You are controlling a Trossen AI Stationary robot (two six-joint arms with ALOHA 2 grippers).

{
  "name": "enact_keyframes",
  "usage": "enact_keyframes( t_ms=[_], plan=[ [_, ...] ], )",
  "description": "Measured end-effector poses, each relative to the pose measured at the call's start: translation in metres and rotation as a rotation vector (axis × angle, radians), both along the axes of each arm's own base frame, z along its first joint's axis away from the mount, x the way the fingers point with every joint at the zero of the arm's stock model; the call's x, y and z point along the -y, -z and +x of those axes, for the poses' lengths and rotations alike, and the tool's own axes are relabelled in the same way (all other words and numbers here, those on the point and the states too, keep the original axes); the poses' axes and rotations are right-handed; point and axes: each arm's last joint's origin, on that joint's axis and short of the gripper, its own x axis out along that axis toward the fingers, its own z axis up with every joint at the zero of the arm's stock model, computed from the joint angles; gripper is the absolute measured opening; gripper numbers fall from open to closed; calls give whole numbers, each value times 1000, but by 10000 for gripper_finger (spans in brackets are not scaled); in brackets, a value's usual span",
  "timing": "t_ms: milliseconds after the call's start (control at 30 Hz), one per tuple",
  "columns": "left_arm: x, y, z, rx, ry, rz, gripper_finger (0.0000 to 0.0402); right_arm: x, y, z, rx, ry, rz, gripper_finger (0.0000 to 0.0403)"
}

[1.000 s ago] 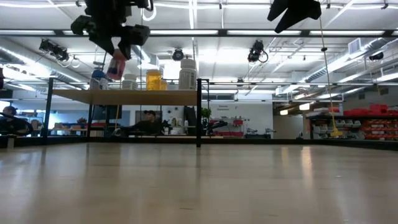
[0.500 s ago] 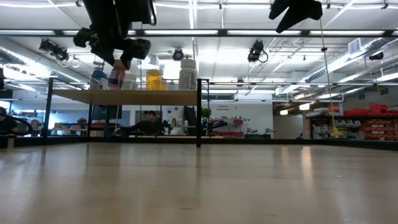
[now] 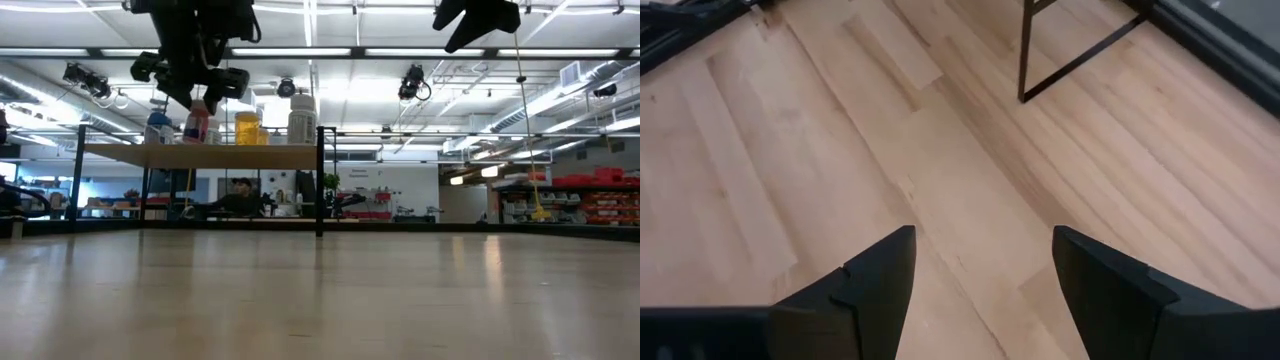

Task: Pick and place medicine bottles onto shelf by color
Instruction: Put the pink pill bottle on the shelf

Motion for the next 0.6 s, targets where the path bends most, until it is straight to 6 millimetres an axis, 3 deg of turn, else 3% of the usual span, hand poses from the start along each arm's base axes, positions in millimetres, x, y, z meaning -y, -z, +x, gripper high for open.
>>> enact_keyframes(
  t_ms=[333, 600],
  plan=[
    [-1, 1, 0, 6, 3, -30, 186, -1, 0, 0, -17, -51, 25, 243],
    [-3, 13, 8, -39, 7, -62, 207, -1, 0, 0, -17, -51, 25, 243]
  ],
)
